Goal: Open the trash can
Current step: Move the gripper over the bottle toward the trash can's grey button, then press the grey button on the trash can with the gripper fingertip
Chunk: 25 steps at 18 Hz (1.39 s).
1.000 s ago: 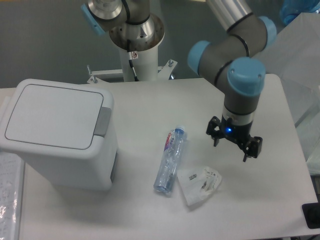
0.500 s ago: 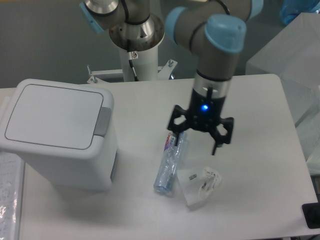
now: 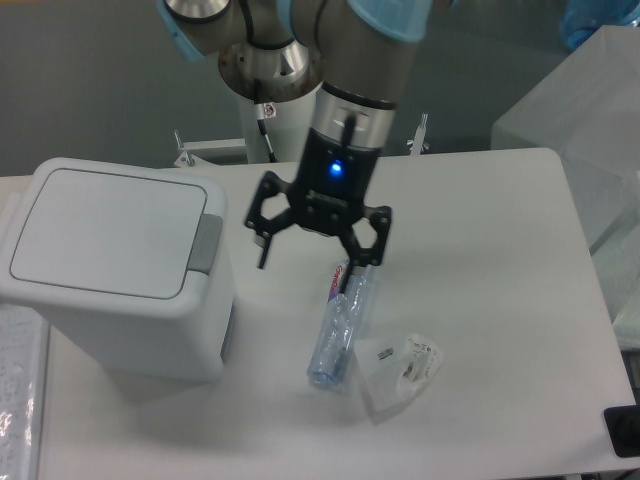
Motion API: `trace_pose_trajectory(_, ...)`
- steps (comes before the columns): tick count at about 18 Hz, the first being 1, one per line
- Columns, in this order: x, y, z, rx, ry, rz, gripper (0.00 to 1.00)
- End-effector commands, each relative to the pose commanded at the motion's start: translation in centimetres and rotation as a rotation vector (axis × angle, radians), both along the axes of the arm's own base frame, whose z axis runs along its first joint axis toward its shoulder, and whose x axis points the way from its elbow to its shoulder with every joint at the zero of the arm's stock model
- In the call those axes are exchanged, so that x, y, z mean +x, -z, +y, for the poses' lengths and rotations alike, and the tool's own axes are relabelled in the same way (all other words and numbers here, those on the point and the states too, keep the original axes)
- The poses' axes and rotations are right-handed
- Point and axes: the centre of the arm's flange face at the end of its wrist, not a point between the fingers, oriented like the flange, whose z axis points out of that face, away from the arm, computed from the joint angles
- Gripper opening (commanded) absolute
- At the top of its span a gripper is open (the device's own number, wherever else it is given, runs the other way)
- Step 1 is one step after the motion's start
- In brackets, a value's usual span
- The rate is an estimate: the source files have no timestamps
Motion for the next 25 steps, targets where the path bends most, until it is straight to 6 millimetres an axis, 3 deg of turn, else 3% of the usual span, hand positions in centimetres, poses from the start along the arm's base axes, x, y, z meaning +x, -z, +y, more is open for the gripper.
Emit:
trace_pose_trajectory(5,2.2,2.4,-1.4,-0.031,0.01,-0.021,1.0)
trace_pose_trajectory(8,2.3,3.4,-1.4,-0.044,0.008,-0.034,1.0)
trace_pose_trajectory(21,2.1,4.2,-1.0,-0.053,0.01,-0.042,1.0)
trace_pose_trajectory(25,1.8,2.8,-0.8,-0.036,0.007,-0.03,1.0)
